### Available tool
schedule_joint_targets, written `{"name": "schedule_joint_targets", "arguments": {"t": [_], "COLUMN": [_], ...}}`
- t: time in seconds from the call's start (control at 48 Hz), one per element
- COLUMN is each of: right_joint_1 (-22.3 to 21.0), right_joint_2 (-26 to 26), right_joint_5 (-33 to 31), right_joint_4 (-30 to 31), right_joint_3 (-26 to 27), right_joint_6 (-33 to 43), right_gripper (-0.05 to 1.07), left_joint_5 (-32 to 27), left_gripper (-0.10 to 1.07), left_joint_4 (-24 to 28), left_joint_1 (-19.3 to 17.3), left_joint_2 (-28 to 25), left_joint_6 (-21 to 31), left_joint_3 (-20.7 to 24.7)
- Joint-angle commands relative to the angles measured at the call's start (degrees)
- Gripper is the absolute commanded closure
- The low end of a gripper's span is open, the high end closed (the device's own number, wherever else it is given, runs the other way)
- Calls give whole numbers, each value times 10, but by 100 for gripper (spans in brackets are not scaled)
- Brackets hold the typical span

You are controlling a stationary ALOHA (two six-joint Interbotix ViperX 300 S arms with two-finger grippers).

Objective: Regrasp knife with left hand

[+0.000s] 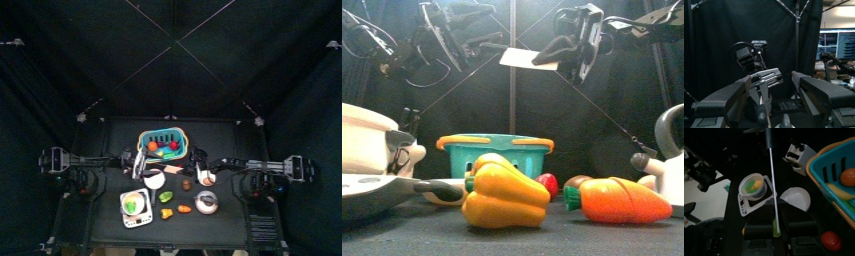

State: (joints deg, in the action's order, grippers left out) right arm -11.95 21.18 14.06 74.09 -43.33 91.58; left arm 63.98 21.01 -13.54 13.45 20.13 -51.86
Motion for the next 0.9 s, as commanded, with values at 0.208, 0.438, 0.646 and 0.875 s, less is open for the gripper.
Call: {"name": "schedule_joint_targets", "arguments": {"t": [0.208, 0.438, 0.646, 0.875], "right_joint_1": [54, 86, 85, 85], "right_joint_2": [25, 15, 11, 4], "right_joint_5": [-88, -119, -119, -119], "right_joint_4": [-3, -4, -4, -4], "right_joint_3": [4, 0, -3, -3], "right_joint_6": [0, -1, -2, -2], "right_gripper": [65, 65, 65, 65], "left_joint_5": [-213, -255, -258, -258], "left_gripper": [0, 0, 0, 3], "left_joint_4": [-30, -12, -7, -7], "left_joint_1": [0, 6, 26, 28], "left_joint_2": [91, 77, 57, 41], "left_joint_6": [13, 17, 18, 18], "left_joint_3": [-11, -10, -3, 10]}}
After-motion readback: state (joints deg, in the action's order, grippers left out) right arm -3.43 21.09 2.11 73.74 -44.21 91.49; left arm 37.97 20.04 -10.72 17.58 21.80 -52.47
